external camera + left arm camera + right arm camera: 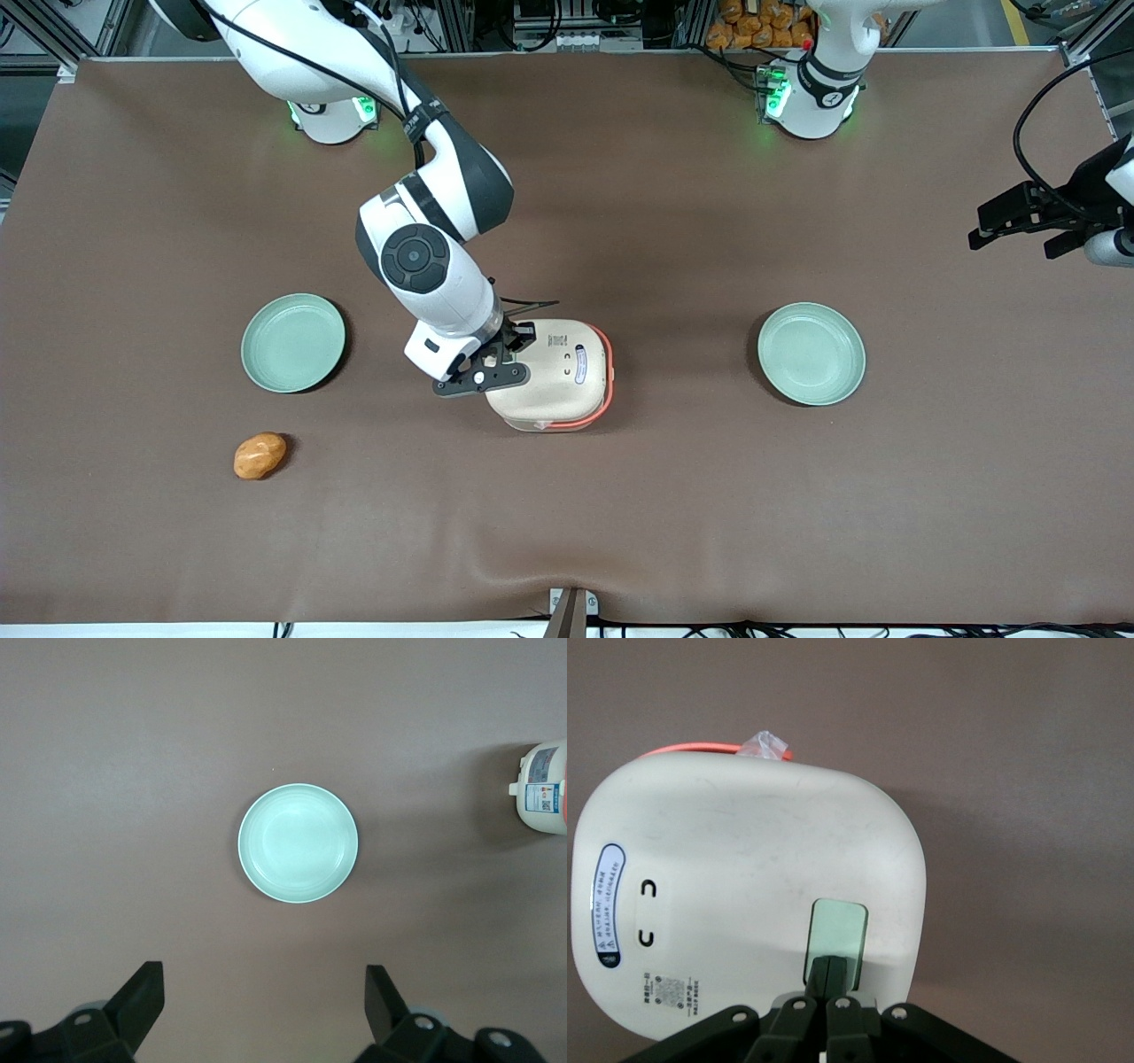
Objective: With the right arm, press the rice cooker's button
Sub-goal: 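Press down on the rice cooker's lid button with the closed right gripper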
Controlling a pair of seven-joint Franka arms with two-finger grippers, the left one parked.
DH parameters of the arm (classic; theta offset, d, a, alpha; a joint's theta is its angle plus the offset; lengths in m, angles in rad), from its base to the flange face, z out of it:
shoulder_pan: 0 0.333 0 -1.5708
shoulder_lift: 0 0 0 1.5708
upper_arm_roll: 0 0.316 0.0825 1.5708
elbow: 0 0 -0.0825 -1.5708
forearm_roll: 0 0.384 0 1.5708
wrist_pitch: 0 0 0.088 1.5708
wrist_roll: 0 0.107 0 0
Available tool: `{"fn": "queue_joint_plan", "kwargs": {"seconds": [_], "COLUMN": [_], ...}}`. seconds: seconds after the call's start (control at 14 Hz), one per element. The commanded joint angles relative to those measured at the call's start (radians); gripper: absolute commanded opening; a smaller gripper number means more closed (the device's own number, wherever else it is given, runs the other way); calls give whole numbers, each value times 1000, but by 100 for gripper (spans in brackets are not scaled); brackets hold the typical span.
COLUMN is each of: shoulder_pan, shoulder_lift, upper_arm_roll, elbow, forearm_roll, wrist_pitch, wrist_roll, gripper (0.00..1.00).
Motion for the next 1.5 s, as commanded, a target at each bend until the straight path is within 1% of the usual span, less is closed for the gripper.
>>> {"fn": "queue_joint_plan", "kwargs": {"seconds": [0.0, 0.64, 1.43], "shoulder_pan": [15, 23, 23], "shoulder_lift": [40, 67, 67], "upper_arm_roll": [-17, -19, -29], "elbow": [14, 11, 13], "forearm_roll": [12, 6, 9], "wrist_pitch": [25, 56, 62], "wrist_roll": [9, 7, 10], "gripper": [0, 0, 0]}}
